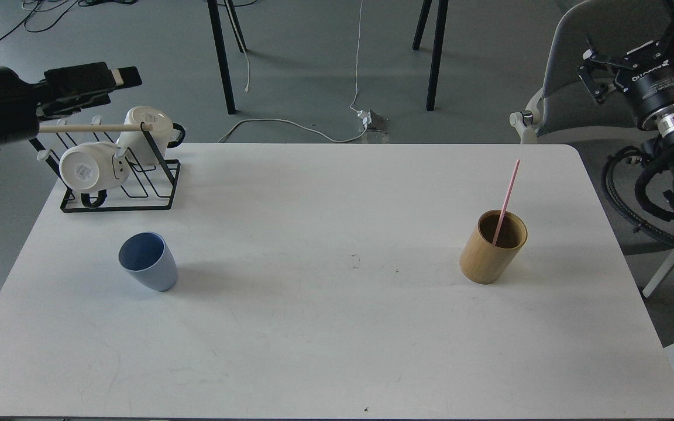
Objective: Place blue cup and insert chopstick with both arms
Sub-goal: 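Move the left gripper down toward the light blue cup, then grasp the light blue cup with the left gripper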
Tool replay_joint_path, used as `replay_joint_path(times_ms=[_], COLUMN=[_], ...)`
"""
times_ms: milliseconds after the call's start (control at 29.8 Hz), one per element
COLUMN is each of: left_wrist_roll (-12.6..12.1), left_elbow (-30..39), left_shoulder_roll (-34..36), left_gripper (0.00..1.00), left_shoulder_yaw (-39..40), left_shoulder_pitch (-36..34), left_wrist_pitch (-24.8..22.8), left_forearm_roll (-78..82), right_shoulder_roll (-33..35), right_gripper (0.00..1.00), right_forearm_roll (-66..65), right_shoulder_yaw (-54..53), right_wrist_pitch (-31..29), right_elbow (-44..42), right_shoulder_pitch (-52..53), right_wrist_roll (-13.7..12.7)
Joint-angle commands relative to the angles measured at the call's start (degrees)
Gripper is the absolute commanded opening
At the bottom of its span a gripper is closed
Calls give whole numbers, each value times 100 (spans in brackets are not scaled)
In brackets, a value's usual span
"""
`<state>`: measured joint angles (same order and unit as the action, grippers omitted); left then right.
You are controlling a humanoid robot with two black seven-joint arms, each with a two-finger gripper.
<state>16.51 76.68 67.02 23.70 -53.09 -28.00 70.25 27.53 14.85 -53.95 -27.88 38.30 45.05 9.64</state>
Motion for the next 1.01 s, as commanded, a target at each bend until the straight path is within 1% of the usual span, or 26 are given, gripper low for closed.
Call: replay_joint_path(times_ms=[0, 101, 134, 235, 369, 469, 637, 737, 838, 972], left_wrist_roll=[10, 10, 1, -8, -16, -16, -16, -16, -16, 10], left_elbow=[49, 49, 49, 23, -39, -152, -320, -451, -741, -1119], left_shoulder_roll=[118, 39, 30, -215, -348, -383, -409, -672, -901, -1086], left_gripper=[98, 96, 95, 88, 82, 79, 73, 67, 62, 50], left_shoulder_yaw=[-365, -664, -735, -858, -1157, -1183, -1219, -1210, -1210, -1210], left_shoulder_pitch=[18, 18, 18, 27, 106, 211, 597, 800, 879, 932], left_wrist_pitch=[0, 0, 66, 269, 322, 322, 366, 427, 489, 506], left_forearm_roll=[822, 1095, 1192, 1744, 2492, 2564, 2607, 2695, 2766, 2757], right_shoulder_roll=[33, 33, 33, 24, 33, 33, 24, 24, 24, 33], right_gripper=[100, 100, 100, 100, 100, 100, 100, 100, 100, 100], right_forearm_roll=[0, 0, 0, 0, 0, 0, 0, 0, 0, 0], right_shoulder_yaw=[-45, -80, -106, -186, -247, -247, -265, -265, -265, -265], right_wrist_pitch=[-12, -12, -12, -12, -12, -12, -12, -12, -12, -12], right_elbow=[2, 2, 2, 2, -7, -33, -24, -15, -7, -7], right_shoulder_pitch=[-14, 12, 21, 39, 30, 12, -14, -14, -32, -32], right_wrist_roll=[3, 3, -6, -6, -6, -6, 3, 3, 3, 3])
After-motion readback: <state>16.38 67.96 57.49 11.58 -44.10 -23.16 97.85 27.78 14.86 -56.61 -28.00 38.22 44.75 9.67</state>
